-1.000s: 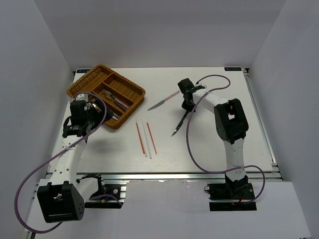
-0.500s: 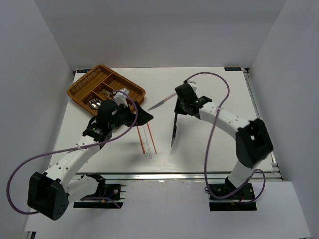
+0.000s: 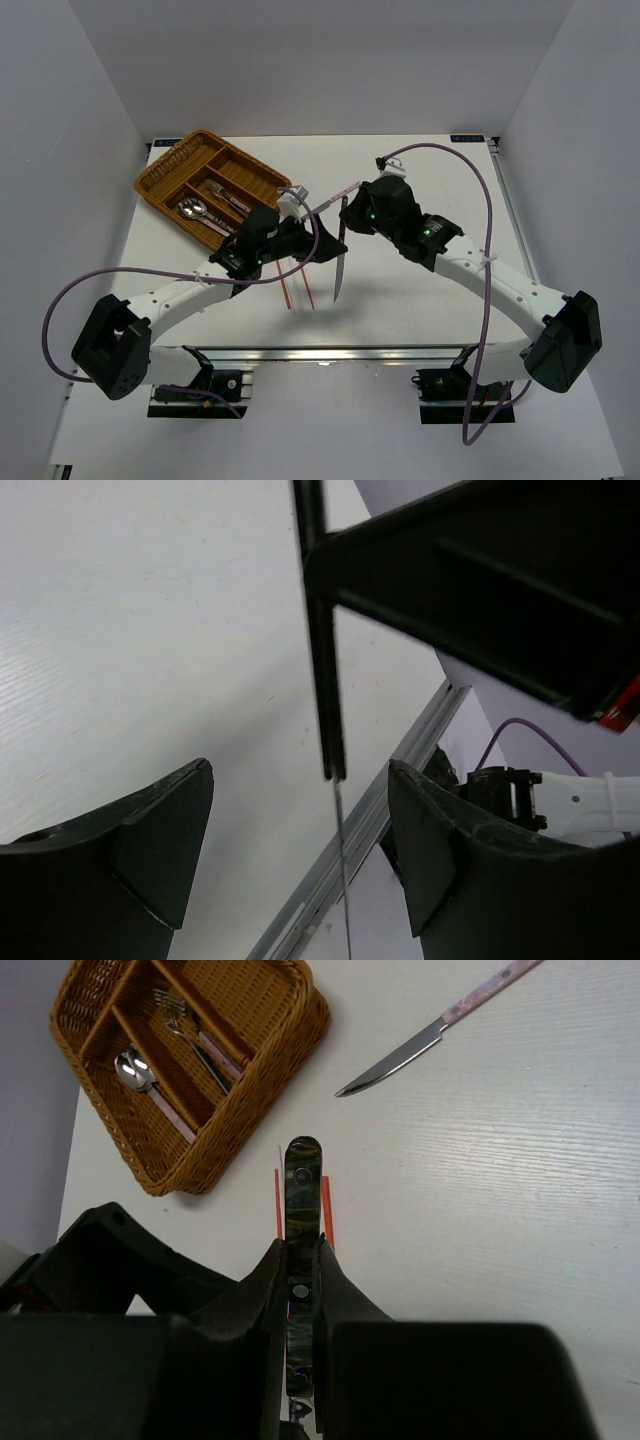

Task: Sort the eating utensils into containers

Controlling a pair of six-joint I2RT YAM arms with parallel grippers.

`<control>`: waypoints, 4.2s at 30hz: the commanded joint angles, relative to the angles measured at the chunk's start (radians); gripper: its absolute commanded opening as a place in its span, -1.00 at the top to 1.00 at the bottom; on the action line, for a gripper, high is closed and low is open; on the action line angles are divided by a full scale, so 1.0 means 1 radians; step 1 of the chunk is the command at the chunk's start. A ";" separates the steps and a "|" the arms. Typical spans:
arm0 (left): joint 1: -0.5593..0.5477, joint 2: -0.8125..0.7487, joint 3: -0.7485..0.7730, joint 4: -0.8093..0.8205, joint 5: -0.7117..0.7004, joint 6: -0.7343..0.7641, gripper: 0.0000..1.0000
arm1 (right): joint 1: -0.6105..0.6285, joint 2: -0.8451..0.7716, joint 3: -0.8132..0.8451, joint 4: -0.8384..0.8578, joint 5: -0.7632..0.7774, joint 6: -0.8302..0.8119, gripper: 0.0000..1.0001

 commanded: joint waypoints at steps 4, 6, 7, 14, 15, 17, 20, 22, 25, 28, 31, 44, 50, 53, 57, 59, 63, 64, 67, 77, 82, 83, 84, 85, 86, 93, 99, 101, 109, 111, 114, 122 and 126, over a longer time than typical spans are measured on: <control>-0.025 0.032 0.095 0.078 -0.019 -0.006 -0.50 | 0.034 -0.038 -0.001 0.047 -0.022 0.010 1.00; -0.025 0.045 0.106 0.082 -0.021 -0.008 -0.42 | 0.036 -0.036 0.002 0.041 -0.015 0.004 1.00; -0.025 0.050 0.106 0.092 -0.019 -0.009 -0.21 | 0.036 -0.032 0.005 0.036 -0.016 -0.001 1.00; -0.028 0.111 0.126 0.107 0.004 -0.026 0.59 | 0.037 -0.038 0.011 0.058 -0.054 -0.004 1.00; -0.026 0.122 0.135 0.105 0.004 -0.024 0.79 | 0.037 -0.041 0.016 0.062 -0.054 -0.006 1.00; -0.028 0.130 0.148 0.072 -0.019 -0.017 1.00 | 0.036 -0.045 0.020 0.062 -0.053 -0.018 1.00; -0.022 0.127 0.186 -0.049 -0.180 -0.001 1.00 | 0.010 -0.068 0.025 0.021 0.007 -0.015 -0.50; 0.000 0.142 0.230 -0.168 -0.334 -0.023 1.00 | -0.015 -0.100 0.009 -0.017 0.039 -0.012 -0.79; 0.139 0.177 0.267 -0.249 -0.424 -0.125 1.00 | -0.116 -0.146 -0.021 -0.075 0.064 0.000 -0.79; 0.254 0.223 0.322 -0.273 -0.469 -0.179 1.00 | -0.182 -0.203 -0.072 -0.063 0.016 -0.001 -0.79; 0.401 0.304 0.431 -0.308 -0.473 -0.210 1.00 | -0.217 -0.234 -0.127 -0.053 -0.039 -0.026 -0.79; 0.629 0.911 1.129 -0.524 -0.392 -0.328 0.81 | -0.273 -0.228 -0.202 -0.048 -0.082 -0.130 -0.79; 0.626 0.891 1.030 -0.428 -0.371 -0.356 0.71 | -0.312 -0.213 -0.196 -0.043 -0.102 -0.151 -0.79; 0.627 0.846 0.965 -0.396 -0.377 -0.359 0.38 | -0.319 -0.203 -0.199 -0.034 -0.122 -0.150 -0.79; 0.626 0.819 0.935 -0.375 -0.362 -0.354 -0.37 | -0.320 -0.191 -0.205 -0.016 -0.143 -0.142 -0.79; 0.626 0.794 0.924 -0.366 -0.357 -0.345 -0.68 | -0.319 -0.183 -0.208 -0.013 -0.148 -0.141 -0.79; 0.610 0.757 0.973 -0.402 -0.358 -0.273 -0.96 | -0.320 -0.177 -0.208 -0.011 -0.143 -0.147 -0.79; 0.606 0.751 0.987 -0.419 -0.366 -0.255 -0.96 | -0.320 -0.174 -0.207 -0.011 -0.145 -0.147 -0.79; 0.589 0.724 1.016 -0.444 -0.374 -0.187 -0.96 | -0.323 -0.170 -0.207 -0.011 -0.152 -0.150 -0.79; 0.204 1.029 1.628 -0.789 -0.152 0.766 -0.96 | -0.360 -0.250 -0.253 -0.071 -0.195 -0.242 -0.79; 0.173 0.963 1.334 -0.485 -0.072 0.827 -0.96 | -0.362 -0.381 -0.300 -0.137 -0.217 -0.271 -0.79; 0.173 0.979 1.362 -0.479 -0.067 0.821 -0.96 | -0.363 -0.421 -0.308 -0.148 -0.226 -0.274 -0.79; 0.173 1.019 1.381 -0.465 -0.040 0.821 -0.96 | -0.363 -0.439 -0.311 -0.163 -0.238 -0.279 -0.79; 0.170 1.039 1.396 -0.456 -0.026 0.819 -0.96 | -0.363 -0.456 -0.311 -0.172 -0.257 -0.282 -0.79; 0.167 1.059 1.430 -0.450 -0.015 0.816 -0.96 | -0.363 -0.487 -0.314 -0.180 -0.263 -0.285 -0.79; 0.162 1.211 1.514 -0.471 -0.001 0.827 -0.96 | -0.362 -0.588 -0.351 -0.223 -0.373 -0.289 -0.79; 0.159 1.263 1.519 -0.523 0.071 0.812 -0.79 | -0.362 -0.596 -0.347 -0.227 -0.381 -0.297 -0.79; 0.150 1.270 1.485 -0.520 0.079 0.808 -0.74 | -0.362 -0.587 -0.339 -0.223 -0.387 -0.299 -0.79; 0.096 1.300 1.447 -0.560 -0.047 0.828 -0.21 | -0.362 -0.601 -0.346 -0.221 -0.400 -0.293 -0.79; 0.086 1.303 1.439 -0.570 -0.114 0.845 -0.13 | -0.362 -0.617 -0.345 -0.224 -0.401 -0.290 -0.79; 0.078 1.311 1.448 -0.589 -0.137 0.848 0.05 | -0.362 -0.636 -0.337 -0.224 -0.396 -0.291 -0.79; 0.043 1.319 1.435 -0.651 -0.199 0.893 0.28 | -0.362 -0.660 -0.346 -0.232 -0.392 -0.293 -0.79; 0.034 1.332 1.456 -0.674 -0.190 0.890 0.65 | -0.362 -0.671 -0.351 -0.235 -0.392 -0.289 -0.79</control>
